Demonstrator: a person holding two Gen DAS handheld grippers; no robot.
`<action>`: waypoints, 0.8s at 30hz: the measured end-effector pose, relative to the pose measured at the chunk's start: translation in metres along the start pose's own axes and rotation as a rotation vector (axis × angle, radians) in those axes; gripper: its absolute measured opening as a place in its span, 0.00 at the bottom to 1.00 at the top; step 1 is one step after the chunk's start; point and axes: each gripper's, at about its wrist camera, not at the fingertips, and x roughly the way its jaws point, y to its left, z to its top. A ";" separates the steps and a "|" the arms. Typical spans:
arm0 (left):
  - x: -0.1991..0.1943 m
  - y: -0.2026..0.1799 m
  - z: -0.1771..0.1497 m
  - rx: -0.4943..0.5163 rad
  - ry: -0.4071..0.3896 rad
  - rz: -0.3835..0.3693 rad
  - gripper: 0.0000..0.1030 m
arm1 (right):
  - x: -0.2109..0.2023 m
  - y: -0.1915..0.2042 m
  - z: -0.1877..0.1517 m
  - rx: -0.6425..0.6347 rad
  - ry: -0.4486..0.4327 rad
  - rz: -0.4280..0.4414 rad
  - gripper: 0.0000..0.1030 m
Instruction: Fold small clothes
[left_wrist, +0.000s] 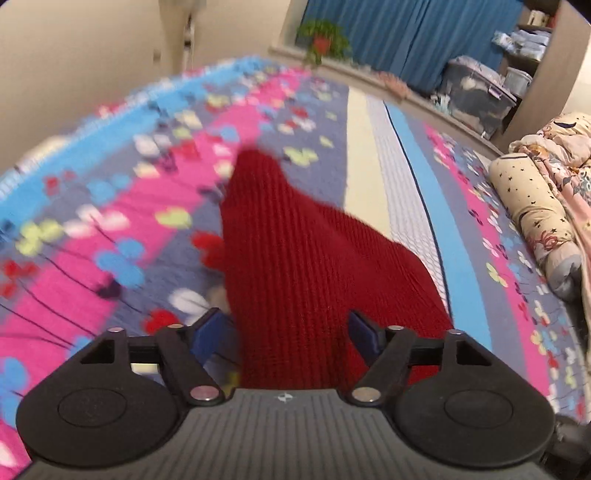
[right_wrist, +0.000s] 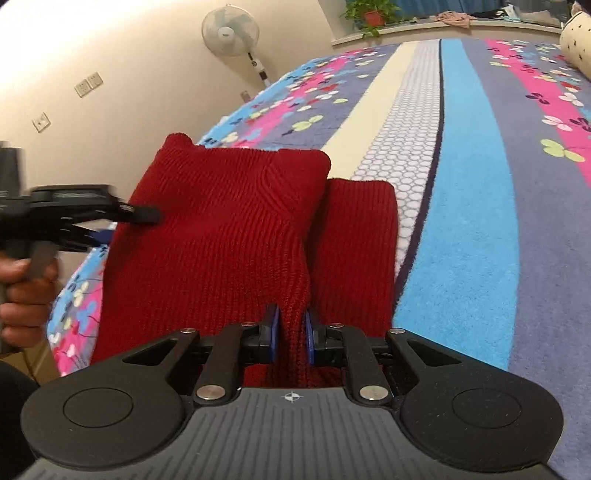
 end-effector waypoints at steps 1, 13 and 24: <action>-0.013 0.002 -0.002 0.011 -0.026 -0.006 0.77 | -0.002 0.001 0.001 0.006 -0.003 0.004 0.14; -0.012 -0.048 -0.098 0.491 0.054 -0.006 0.27 | 0.001 0.014 -0.003 -0.094 -0.047 -0.038 0.15; -0.050 -0.053 -0.101 0.483 0.019 -0.056 0.68 | -0.016 0.028 -0.014 -0.238 0.019 -0.217 0.27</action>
